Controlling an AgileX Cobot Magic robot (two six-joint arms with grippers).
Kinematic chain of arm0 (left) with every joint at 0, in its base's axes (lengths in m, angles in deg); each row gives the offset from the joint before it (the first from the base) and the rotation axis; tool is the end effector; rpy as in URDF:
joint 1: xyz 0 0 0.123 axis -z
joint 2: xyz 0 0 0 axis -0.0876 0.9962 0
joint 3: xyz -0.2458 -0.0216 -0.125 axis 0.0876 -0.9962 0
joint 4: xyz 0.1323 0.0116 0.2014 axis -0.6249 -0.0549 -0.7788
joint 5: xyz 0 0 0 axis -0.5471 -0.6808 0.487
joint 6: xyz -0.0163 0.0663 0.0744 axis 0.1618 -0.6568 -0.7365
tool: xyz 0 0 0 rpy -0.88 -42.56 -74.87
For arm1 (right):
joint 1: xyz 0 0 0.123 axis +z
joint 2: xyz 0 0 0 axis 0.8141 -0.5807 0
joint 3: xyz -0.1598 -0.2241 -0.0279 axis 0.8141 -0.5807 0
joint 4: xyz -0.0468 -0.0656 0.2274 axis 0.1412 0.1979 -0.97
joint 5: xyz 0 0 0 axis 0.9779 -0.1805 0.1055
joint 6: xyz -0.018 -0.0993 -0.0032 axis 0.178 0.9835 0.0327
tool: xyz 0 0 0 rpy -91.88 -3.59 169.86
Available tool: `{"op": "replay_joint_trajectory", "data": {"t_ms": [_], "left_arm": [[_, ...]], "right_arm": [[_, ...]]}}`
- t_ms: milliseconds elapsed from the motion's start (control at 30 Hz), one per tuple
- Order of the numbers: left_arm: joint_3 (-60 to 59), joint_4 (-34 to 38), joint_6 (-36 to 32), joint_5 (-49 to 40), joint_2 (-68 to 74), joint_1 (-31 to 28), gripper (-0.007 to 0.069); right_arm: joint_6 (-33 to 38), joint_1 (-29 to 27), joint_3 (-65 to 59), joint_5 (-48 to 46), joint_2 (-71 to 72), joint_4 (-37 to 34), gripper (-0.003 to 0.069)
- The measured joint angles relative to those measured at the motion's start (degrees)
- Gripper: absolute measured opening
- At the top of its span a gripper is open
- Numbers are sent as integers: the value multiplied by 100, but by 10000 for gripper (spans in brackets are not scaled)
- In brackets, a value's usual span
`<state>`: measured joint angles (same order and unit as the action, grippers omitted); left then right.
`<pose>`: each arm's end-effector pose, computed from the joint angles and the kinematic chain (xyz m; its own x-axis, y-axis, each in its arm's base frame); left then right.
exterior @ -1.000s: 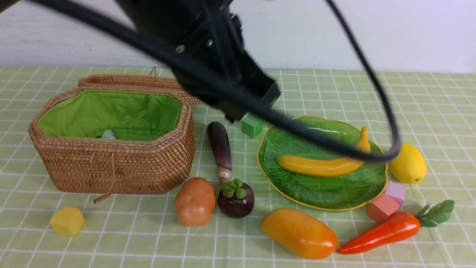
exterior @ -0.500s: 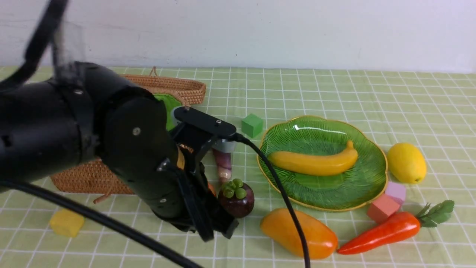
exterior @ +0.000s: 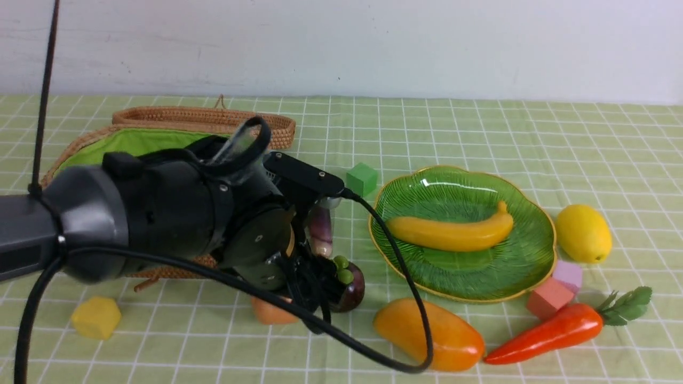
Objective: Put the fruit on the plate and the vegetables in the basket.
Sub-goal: Grab a potato with your left arm and place it in the basket on the left
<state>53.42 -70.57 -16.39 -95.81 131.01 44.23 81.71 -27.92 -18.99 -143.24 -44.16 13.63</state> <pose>0.2765 -0.1996 0.2181 -0.7820 0.3604 -0.5085 0.3827 0.9216 0.0647 0.0282 0.0354 0.4311 -0.3849 -0.1162 -0.9156 -0.5695 0.8106 0.1365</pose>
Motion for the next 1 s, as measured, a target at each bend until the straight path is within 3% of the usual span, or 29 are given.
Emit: {"op": "replay_joint_trajectory", "data": {"t_ms": [233, 900, 1000], "left_arm": [[0, -479, 655, 84, 350, 0, 598], [52, -1045, 714, -49, 872, -23, 584], [52, -1045, 714, -76, 876, -23, 553]], "right_arm": [[0, 0, 0, -6, 0, 0, 137], [0, 0, 0, -137, 0, 0, 145], [0, 0, 0, -137, 0, 0, 148]]}}
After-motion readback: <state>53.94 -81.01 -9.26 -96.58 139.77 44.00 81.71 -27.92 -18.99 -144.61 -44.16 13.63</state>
